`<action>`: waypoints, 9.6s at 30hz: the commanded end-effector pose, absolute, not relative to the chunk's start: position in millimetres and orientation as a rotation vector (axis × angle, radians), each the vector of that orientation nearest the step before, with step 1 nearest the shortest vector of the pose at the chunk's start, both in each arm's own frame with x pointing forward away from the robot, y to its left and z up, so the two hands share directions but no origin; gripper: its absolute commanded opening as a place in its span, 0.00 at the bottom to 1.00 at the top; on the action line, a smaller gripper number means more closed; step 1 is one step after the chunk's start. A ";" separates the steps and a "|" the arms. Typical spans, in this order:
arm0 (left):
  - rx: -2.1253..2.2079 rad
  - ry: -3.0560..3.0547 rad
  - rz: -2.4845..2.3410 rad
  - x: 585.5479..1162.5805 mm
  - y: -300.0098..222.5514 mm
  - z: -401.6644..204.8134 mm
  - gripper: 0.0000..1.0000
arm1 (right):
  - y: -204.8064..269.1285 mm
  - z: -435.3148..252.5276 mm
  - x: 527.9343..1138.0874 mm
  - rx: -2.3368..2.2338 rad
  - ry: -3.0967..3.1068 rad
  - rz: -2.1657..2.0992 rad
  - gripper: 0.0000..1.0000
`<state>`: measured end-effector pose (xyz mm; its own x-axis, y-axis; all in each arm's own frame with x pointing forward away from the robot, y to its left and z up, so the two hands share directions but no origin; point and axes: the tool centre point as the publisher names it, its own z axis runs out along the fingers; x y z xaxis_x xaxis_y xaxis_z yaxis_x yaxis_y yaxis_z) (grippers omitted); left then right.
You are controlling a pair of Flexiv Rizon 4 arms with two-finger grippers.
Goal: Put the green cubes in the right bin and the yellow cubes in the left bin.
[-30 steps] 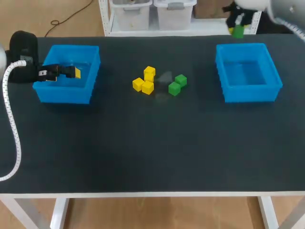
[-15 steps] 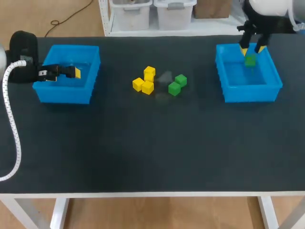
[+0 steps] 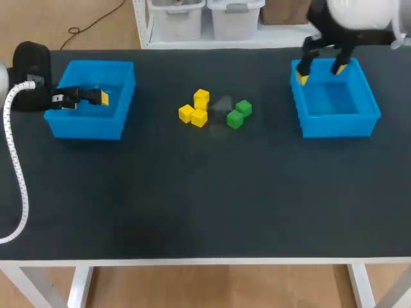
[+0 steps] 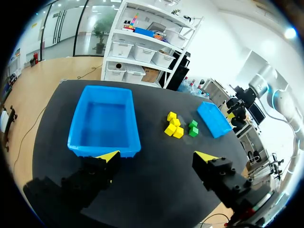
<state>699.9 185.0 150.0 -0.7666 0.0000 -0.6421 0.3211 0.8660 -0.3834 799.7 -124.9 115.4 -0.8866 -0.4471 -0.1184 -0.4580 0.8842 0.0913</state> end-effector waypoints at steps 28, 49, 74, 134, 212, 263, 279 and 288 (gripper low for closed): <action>0.231 2.374 -0.636 699.9 185.0 150.0 1.00 | 5.1 39.3 848.9 -1.003 2.542 0.154 1.00; 0.231 2.374 -0.636 699.9 185.0 150.0 1.00 | 3.2 18.9 868.4 -0.888 2.544 0.246 1.00; 0.231 2.374 -0.636 699.9 185.0 150.0 1.00 | 8.5 -2.3 872.9 -0.903 2.583 0.183 0.05; 0.231 2.374 -0.636 699.9 185.0 150.0 1.00 | -156.1 94.9 832.8 -0.406 2.527 -0.040 1.00; 0.231 2.374 -0.636 699.9 185.0 150.0 1.00 | 24.5 31.2 837.9 -0.890 2.421 0.118 0.00; 0.231 2.374 -0.636 699.9 185.0 150.0 1.00 | -170.5 112.6 827.3 -0.287 2.415 -0.069 1.00; 0.621 2.442 -0.359 756.8 133.4 164.7 1.00 | -170.5 112.6 827.3 -0.287 2.415 -0.069 1.00; 0.774 2.583 -0.162 787.0 75.8 128.6 1.00 | -170.5 112.6 827.3 -0.287 2.415 -0.069 1.00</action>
